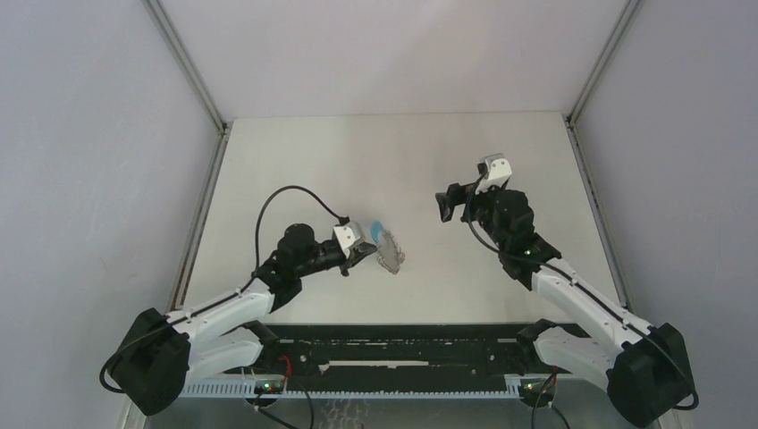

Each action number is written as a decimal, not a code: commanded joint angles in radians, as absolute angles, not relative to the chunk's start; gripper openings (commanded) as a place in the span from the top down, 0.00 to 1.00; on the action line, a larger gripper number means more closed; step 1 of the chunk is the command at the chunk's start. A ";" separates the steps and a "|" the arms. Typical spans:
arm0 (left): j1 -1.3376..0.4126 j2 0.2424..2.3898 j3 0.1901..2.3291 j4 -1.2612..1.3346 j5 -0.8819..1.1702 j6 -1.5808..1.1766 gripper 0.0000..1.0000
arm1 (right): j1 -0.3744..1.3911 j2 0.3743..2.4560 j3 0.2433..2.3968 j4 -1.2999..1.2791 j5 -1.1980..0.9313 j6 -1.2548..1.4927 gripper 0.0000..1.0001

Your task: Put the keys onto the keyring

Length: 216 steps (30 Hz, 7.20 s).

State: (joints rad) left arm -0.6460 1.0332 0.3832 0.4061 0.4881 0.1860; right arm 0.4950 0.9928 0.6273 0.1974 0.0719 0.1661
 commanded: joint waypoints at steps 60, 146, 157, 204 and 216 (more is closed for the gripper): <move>-0.559 1.058 0.482 0.309 0.633 0.271 1.00 | 0.372 1.868 1.191 -0.560 0.070 0.327 0.71; -0.556 1.045 0.481 0.272 0.638 0.310 1.00 | 0.660 1.913 1.308 -0.738 0.400 0.216 0.91; -0.555 1.016 0.474 0.264 0.628 0.317 1.00 | 0.658 1.725 1.196 -0.599 0.336 0.142 1.00; -0.555 0.948 0.470 0.279 0.775 0.422 1.00 | 0.533 1.226 0.848 -0.062 -0.987 -0.482 1.00; -0.556 0.973 0.499 0.205 0.847 0.479 1.00 | 0.587 1.323 0.937 -0.244 -1.076 -0.735 1.00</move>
